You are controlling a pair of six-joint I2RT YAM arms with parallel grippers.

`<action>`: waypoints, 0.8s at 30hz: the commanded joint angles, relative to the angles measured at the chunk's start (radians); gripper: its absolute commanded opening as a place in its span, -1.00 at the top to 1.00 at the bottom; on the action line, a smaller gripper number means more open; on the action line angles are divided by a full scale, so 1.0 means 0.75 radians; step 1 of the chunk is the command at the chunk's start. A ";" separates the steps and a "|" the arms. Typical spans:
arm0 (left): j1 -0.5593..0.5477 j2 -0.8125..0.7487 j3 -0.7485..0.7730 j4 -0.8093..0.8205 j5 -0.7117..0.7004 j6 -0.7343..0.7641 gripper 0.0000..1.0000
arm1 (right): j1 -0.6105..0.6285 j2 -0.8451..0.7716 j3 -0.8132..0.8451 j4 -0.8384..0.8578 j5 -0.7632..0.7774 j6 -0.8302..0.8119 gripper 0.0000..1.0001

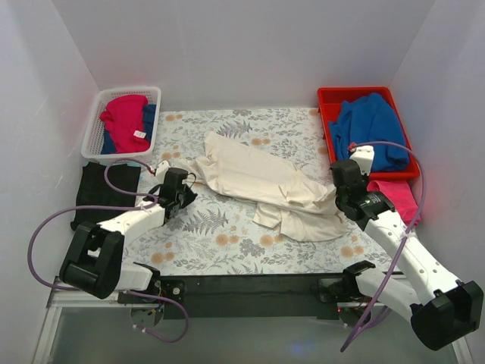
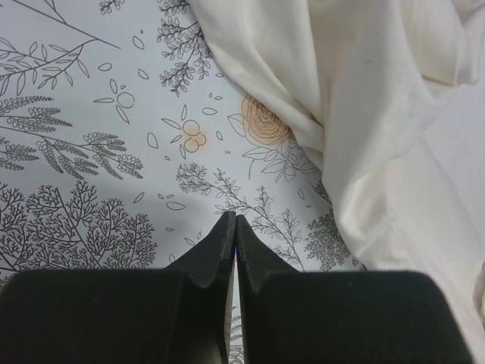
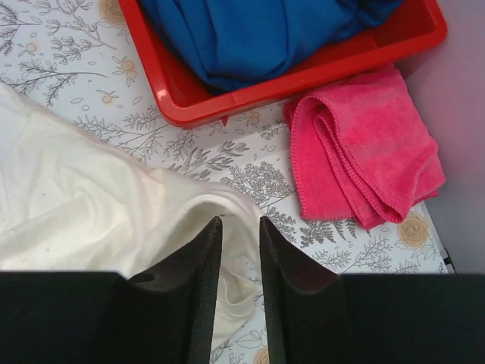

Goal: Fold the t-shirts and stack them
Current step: Flatten out the tshirt

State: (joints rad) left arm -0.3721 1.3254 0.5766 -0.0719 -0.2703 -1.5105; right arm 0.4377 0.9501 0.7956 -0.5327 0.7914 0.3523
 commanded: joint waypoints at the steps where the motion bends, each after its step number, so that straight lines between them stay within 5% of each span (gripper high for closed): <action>1: 0.005 -0.023 0.066 -0.021 -0.010 0.012 0.96 | -0.003 -0.033 0.048 -0.008 -0.059 0.052 0.34; 14: 0.005 0.067 0.123 -0.008 0.019 0.030 0.78 | 0.073 0.040 -0.022 0.250 -0.834 -0.222 0.09; 24: 0.005 0.094 0.121 0.006 0.035 0.036 0.46 | 0.236 0.222 -0.124 0.330 -0.755 -0.241 -0.05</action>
State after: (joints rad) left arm -0.3721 1.3903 0.6449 -0.0750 -0.2451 -1.4940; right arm 0.5854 1.0985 0.7021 -0.3481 0.2203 0.1894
